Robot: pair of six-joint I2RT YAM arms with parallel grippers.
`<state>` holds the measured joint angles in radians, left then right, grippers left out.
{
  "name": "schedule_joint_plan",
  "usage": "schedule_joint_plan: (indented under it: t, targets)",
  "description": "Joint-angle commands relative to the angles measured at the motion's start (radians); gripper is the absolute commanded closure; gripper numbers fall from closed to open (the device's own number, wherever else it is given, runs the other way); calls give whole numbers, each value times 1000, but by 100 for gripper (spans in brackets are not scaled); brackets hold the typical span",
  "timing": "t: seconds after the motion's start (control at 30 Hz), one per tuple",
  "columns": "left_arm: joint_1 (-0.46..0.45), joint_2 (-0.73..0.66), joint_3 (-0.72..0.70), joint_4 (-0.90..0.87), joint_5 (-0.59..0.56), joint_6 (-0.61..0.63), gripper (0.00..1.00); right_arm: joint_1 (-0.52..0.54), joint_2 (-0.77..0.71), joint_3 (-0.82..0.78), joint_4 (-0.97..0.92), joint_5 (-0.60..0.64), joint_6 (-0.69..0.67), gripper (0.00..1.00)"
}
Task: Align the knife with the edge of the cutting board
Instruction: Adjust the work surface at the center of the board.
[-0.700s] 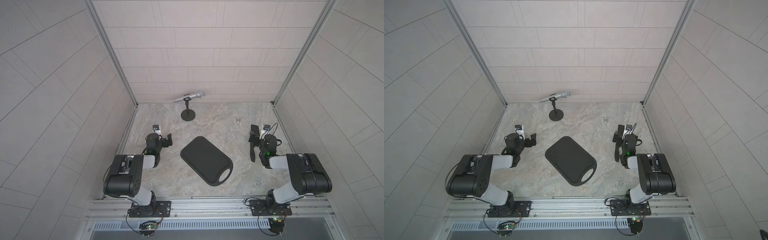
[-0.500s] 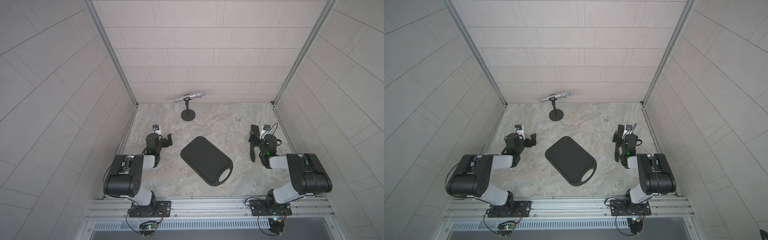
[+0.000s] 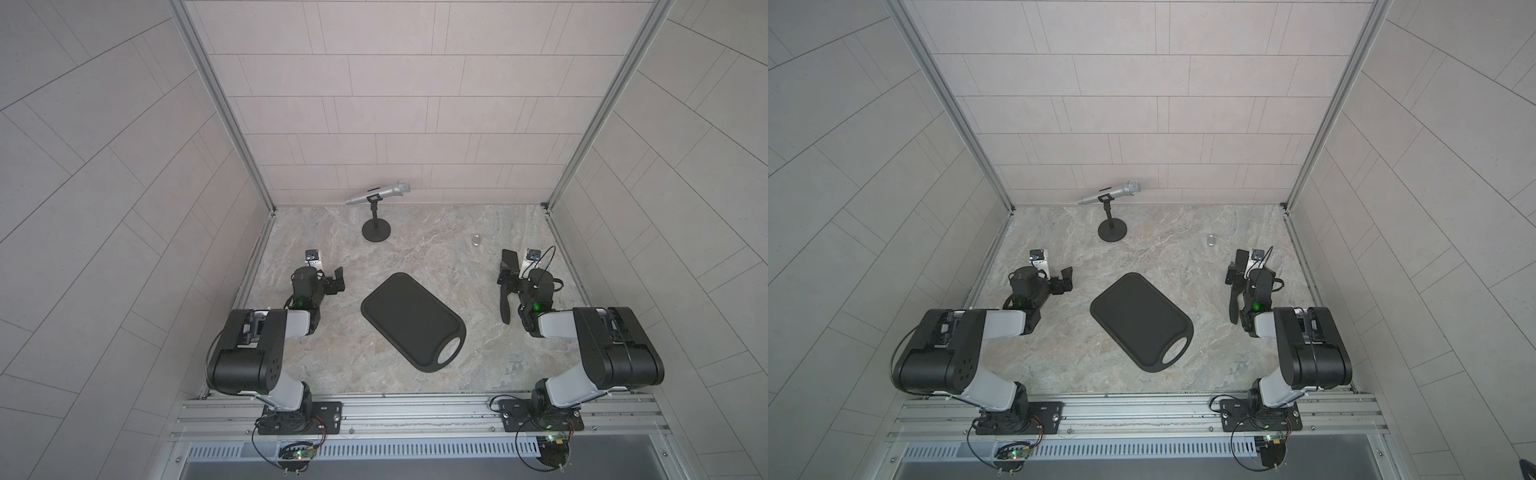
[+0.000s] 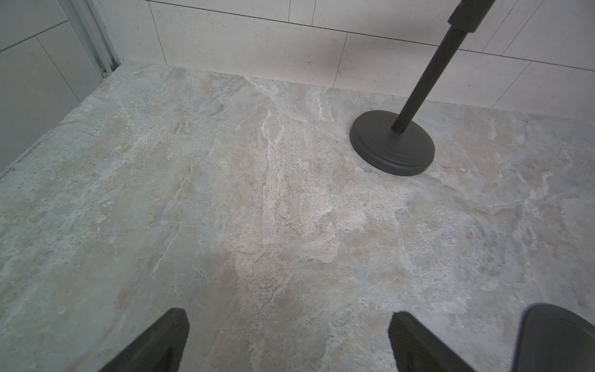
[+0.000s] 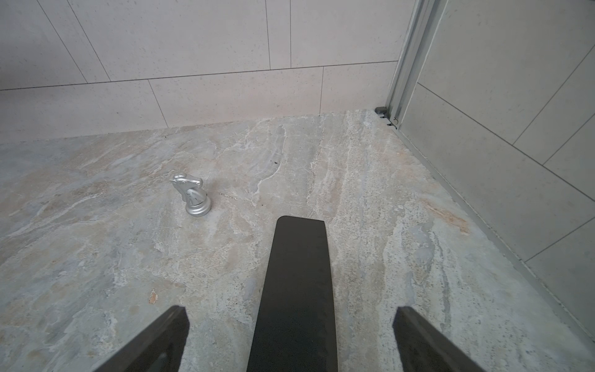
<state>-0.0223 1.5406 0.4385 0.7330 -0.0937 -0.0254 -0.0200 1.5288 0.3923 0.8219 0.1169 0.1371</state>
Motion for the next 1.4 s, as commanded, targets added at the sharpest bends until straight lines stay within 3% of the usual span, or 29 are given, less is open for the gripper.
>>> schedule_joint_plan:
  t: [0.0,0.97,1.1,1.37]
  targets:
    - [3,-7,7,3,11,12,0,0,-14,-1,-4,13,-10,0]
    - [4,-18,24,-36,-13,2,0,0,-16,-3,-3,15,-11,0]
    - [3,-51,54,-120,-102,-35,0,2,-52,-1,-21,25,-22,0]
    - [-46,-157,159,-383,-369,-105,0,0,-240,98,-413,145,85,0]
